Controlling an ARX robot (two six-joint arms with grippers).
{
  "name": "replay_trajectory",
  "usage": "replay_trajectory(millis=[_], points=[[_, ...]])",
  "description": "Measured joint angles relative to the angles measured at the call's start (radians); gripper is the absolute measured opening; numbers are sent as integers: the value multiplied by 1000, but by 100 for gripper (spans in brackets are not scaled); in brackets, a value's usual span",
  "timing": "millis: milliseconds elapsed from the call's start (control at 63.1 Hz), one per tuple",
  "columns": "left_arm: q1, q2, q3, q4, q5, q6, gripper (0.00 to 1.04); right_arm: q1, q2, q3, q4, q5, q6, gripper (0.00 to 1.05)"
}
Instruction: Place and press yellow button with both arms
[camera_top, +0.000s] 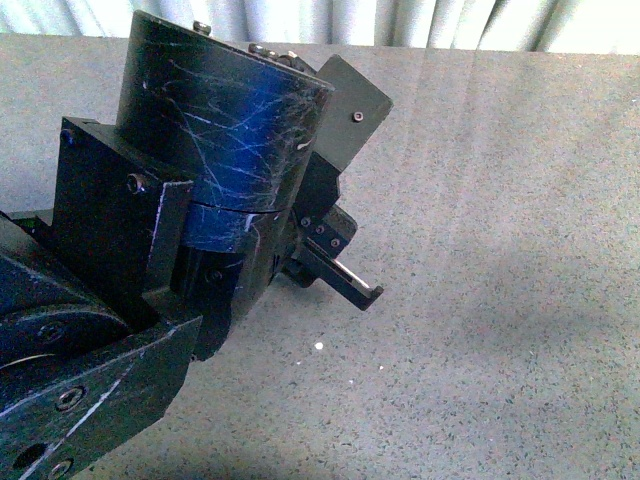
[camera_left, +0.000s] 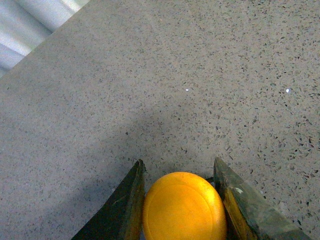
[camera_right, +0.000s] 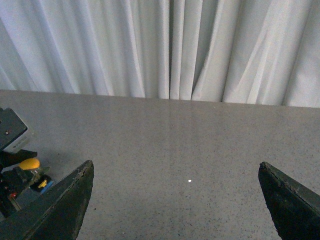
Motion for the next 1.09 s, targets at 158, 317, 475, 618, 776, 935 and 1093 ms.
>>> replay_trajectory(millis=[158, 317, 475, 618, 776, 935, 1093], points=[[-4, 5, 6, -13, 13, -6, 56, 0, 0, 0, 0, 0, 0, 96], [-8, -11, -6, -24, 28, -24, 83, 0, 0, 0, 0, 0, 0, 96], [-2, -98, -71, -25, 36, -61, 95, 0, 0, 0, 0, 0, 0, 96], [34, -241, -162, -40, 71, -145, 96, 0, 0, 0, 0, 0, 0, 96], [94, -476, -266, -67, 126, -273, 96, 0, 0, 0, 0, 0, 0, 96], [171, -615, -434, 237, -74, -308, 77, 0, 0, 0, 0, -3, 0, 96], [327, -842, -621, 290, -16, -307, 49, 0, 0, 0, 0, 1, 0, 96]])
